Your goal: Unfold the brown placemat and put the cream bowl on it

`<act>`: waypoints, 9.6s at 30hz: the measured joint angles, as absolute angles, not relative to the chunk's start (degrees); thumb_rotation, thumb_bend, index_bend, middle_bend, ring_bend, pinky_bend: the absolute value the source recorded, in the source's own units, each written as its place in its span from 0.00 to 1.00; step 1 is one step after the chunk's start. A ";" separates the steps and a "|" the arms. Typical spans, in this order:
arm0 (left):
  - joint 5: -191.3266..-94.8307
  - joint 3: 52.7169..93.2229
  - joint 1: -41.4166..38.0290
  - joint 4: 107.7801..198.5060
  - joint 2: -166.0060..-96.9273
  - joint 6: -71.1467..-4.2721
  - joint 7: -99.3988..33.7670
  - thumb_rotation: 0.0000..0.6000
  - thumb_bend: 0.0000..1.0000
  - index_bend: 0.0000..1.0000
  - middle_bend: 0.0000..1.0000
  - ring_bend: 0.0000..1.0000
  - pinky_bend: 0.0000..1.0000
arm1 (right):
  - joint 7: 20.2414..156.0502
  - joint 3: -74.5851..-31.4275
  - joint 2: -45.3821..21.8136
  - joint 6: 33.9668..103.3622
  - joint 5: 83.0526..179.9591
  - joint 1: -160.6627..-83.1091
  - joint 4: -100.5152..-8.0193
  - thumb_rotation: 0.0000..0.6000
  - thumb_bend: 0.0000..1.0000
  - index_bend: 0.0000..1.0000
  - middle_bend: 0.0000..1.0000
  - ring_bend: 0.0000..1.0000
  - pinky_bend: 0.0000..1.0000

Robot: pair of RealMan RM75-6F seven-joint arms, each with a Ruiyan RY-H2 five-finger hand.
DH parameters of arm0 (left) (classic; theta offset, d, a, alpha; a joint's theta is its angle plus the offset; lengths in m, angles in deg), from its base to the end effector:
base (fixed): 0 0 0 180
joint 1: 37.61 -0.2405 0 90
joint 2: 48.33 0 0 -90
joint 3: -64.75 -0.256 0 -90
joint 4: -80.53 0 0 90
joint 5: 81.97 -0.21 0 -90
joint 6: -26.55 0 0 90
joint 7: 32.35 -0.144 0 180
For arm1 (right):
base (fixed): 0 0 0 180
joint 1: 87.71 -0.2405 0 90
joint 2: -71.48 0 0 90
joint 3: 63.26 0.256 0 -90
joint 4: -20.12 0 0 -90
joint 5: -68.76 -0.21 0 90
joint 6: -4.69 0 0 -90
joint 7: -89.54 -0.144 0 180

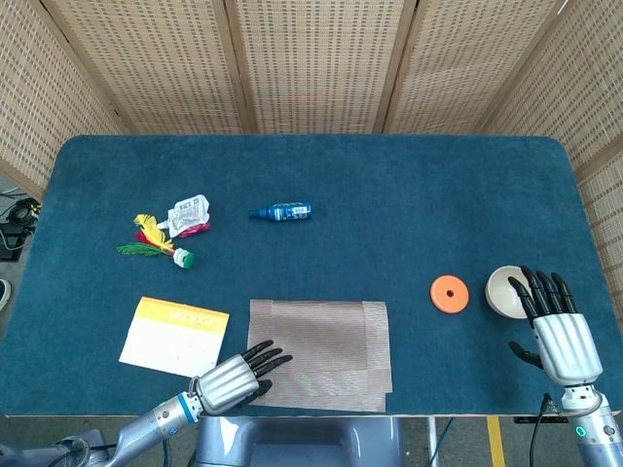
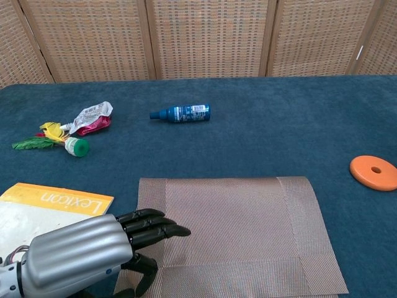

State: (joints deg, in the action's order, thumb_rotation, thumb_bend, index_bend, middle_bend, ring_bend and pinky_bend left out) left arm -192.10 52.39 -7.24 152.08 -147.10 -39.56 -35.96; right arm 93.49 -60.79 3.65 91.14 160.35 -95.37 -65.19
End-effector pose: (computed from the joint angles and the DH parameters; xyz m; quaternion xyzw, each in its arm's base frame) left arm -0.1841 0.1811 -0.0906 -0.8696 -0.2348 -0.3954 0.1799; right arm -0.3067 -0.1956 0.1459 0.6478 -0.3070 0.3875 0.5796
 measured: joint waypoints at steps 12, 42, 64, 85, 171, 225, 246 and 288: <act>-179.89 65.26 -4.37 163.03 -144.07 -37.17 -38.63 1.00 0.68 0.84 0.00 0.00 0.00 | 93.93 -60.81 3.58 91.48 160.80 -95.27 -65.35 1.00 0.00 0.13 0.00 0.00 0.00; -126.32 85.62 6.73 155.96 -134.29 -24.76 -60.69 1.00 0.66 0.80 0.00 0.00 0.00 | 94.88 -61.07 3.37 90.66 160.99 -95.46 -65.57 1.00 0.00 0.13 0.00 0.00 0.00; -143.80 82.01 -6.75 174.96 -118.78 -41.06 -43.77 1.00 0.00 0.00 0.00 0.00 0.00 | 95.99 -63.02 2.26 83.93 167.47 -101.31 -62.65 1.00 0.00 0.15 0.00 0.00 0.00; -156.49 70.19 -21.84 190.57 -111.92 -57.90 -50.06 1.00 0.00 0.00 0.00 0.00 0.00 | 92.90 -64.82 -9.82 65.04 175.74 -119.57 -58.11 1.00 0.00 0.23 0.00 0.00 0.00; -159.08 70.79 -23.30 189.48 -112.44 -54.12 -48.99 1.00 0.00 0.00 0.00 0.00 0.00 | 95.13 -66.79 -21.36 61.77 169.21 -131.12 -51.95 1.00 0.69 0.73 0.00 0.00 0.00; -157.66 71.29 -21.83 187.20 -112.95 -50.81 -47.45 1.00 0.00 0.00 0.00 0.00 0.00 | 110.12 -60.21 -15.82 76.25 169.22 -133.81 -16.18 1.00 0.00 0.00 0.00 0.00 0.00; -172.85 70.27 -9.25 164.32 -128.63 -41.21 -36.18 1.00 0.00 0.23 0.00 0.00 0.00 | 91.41 -61.98 6.50 84.90 155.24 -109.17 -69.40 1.00 0.00 0.01 0.00 0.00 0.00; -163.65 72.42 9.06 140.49 -153.38 -20.91 -39.96 1.00 0.14 0.32 0.00 0.00 0.00 | 88.57 -60.46 -2.42 93.98 158.95 -99.56 -61.62 1.00 0.00 0.09 0.00 0.00 0.00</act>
State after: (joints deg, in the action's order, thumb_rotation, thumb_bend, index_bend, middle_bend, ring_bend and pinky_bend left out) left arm -163.65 72.42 9.06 140.49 -153.38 -20.91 -39.96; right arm 88.57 -60.46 -2.42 93.98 158.95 -99.56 -61.62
